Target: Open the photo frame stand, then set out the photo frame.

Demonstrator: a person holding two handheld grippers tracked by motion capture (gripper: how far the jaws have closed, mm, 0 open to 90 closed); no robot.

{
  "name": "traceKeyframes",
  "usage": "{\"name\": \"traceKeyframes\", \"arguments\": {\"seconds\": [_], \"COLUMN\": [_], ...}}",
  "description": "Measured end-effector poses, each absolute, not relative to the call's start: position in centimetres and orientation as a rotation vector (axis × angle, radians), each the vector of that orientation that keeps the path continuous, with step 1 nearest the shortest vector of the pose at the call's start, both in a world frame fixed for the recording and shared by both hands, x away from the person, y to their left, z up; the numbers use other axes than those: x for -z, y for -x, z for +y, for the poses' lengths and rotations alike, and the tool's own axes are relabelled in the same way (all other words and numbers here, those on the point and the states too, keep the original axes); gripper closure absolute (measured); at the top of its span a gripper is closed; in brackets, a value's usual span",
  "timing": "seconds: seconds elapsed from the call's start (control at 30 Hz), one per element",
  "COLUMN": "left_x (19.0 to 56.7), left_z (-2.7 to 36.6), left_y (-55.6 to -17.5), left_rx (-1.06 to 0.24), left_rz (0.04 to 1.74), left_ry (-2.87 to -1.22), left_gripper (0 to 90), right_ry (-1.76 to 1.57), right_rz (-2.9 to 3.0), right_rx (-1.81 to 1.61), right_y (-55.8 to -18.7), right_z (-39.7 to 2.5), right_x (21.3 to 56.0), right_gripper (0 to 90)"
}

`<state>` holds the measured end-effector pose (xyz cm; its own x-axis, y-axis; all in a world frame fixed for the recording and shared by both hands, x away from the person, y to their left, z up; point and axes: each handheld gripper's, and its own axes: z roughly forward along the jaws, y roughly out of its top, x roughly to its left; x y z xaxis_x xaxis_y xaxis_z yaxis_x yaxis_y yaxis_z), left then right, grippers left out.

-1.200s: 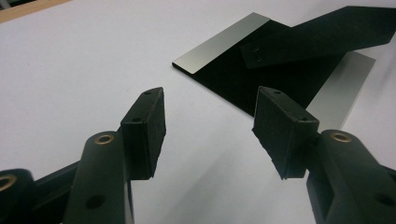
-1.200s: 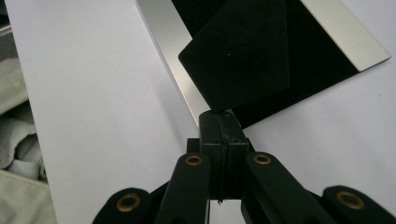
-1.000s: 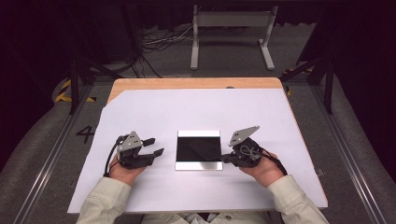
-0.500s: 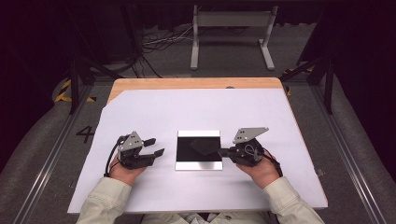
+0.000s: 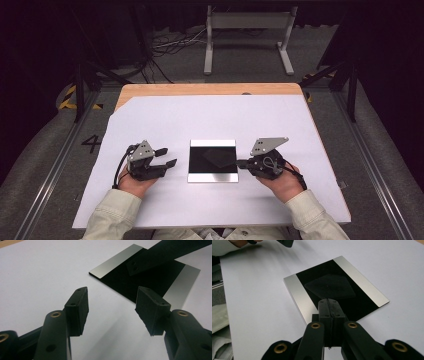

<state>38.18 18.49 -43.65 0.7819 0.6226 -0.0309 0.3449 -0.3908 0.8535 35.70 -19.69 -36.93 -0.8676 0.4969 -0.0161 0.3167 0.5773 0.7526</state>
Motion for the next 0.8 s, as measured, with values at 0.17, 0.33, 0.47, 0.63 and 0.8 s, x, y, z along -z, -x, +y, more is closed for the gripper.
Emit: {"name": "traceKeyframes", "arguments": {"seconds": [0.17, 0.33, 0.47, 0.63, 0.8], "left_x": [43.7, 43.6, 43.5, 43.6, 43.6], "left_z": [18.4, 18.3, 18.3, 18.3, 18.2], "left_y": [-38.3, -38.3, -38.2, -38.2, -38.2], "left_rx": [-0.357, -0.359, -0.367, -0.365, -0.369], "left_rz": [0.722, 0.722, 0.719, 0.718, 0.715], "left_ry": [-2.011, -2.010, -2.006, -2.007, -2.010], "left_gripper": [44.1, 44.0, 44.1, 44.1, 44.1], "right_ry": [-0.692, -0.732, -0.765, -0.858, -0.876], "right_rz": [2.573, 2.552, 2.528, 2.502, 2.479], "right_rx": [-1.163, -1.179, -1.201, -1.302, -1.334], "right_y": [-35.7, -35.8, -35.9, -36.1, -36.2], "right_z": [-20.3, -20.8, -20.9, -21.2, -21.4], "right_x": [36.4, 36.2, 36.1, 36.0, 35.8], "right_gripper": [89.5, 86.9, 83.4, 79.8, 75.5]}}
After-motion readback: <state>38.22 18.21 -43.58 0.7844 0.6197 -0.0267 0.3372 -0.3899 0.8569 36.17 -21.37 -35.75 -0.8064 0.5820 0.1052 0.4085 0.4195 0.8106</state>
